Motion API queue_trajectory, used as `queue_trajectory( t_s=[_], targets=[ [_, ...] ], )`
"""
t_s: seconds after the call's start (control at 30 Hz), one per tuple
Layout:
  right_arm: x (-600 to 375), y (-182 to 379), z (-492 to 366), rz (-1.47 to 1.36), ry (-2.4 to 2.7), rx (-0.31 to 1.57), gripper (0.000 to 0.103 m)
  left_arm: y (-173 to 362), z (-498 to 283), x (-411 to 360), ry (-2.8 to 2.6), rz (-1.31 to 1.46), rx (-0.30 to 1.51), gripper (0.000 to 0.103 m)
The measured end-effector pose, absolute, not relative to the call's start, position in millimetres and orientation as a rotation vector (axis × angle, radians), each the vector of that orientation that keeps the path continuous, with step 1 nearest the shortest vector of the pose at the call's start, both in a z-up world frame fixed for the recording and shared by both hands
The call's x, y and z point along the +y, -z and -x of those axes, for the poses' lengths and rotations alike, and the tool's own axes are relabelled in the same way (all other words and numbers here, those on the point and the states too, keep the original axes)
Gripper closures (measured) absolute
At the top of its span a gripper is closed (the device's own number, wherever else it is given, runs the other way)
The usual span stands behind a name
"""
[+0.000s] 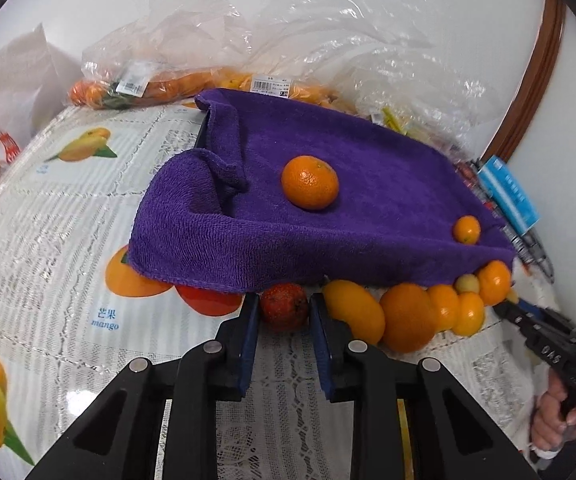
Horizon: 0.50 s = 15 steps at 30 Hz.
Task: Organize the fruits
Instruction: 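Close the left gripper on the red fruit while the right gripper holds the yellow fruit, then lift both fruits onto the purple towel and open the right gripper to drop the yellow fruit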
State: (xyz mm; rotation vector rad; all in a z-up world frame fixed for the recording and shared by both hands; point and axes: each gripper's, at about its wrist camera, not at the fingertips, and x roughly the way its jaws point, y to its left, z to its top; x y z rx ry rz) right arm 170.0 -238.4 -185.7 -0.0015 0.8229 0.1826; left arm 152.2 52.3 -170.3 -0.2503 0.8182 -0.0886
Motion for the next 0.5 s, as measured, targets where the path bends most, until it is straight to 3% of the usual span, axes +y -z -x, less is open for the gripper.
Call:
queue_trajectory(
  t_s=[0.5],
  targets=[
    [-240.9,176.5,-158.4,-0.030,-0.230,0.745,0.074,154.7,-133.5,45.2,0.153,0.241,0.691,0.079]
  ],
)
